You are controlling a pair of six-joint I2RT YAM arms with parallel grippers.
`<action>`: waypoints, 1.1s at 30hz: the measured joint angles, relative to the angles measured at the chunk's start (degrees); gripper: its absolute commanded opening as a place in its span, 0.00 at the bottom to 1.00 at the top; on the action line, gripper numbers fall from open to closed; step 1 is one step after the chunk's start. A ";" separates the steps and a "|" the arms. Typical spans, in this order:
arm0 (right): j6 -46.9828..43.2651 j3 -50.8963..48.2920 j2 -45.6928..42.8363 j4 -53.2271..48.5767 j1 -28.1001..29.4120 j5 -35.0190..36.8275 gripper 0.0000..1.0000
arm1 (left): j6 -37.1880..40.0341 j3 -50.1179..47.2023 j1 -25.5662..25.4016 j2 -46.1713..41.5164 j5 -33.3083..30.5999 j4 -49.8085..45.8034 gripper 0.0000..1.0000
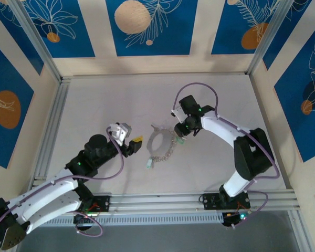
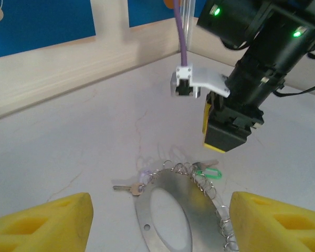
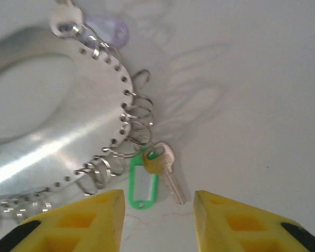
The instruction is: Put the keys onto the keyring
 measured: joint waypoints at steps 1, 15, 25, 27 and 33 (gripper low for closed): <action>0.09 -0.44 -1.64 0.57 0.48 -0.13 0.51 | -0.39 0.31 0.11 0.02 0.13 -0.74 0.72; 6.62 -24.74 -29.05 22.88 -6.91 -10.49 0.99 | -8.83 5.27 8.04 10.78 0.09 -10.36 1.00; 9.66 -36.22 -26.93 47.82 -16.55 -10.58 0.99 | -12.85 5.27 18.14 22.69 -19.41 -9.99 1.00; 8.74 -37.92 -24.33 51.67 -16.65 -9.51 0.99 | -13.03 5.29 19.41 24.52 -22.23 -9.25 1.00; 7.28 -38.12 -13.42 59.49 -18.86 -7.52 0.99 | -8.24 5.31 24.00 28.09 -31.30 -3.52 1.00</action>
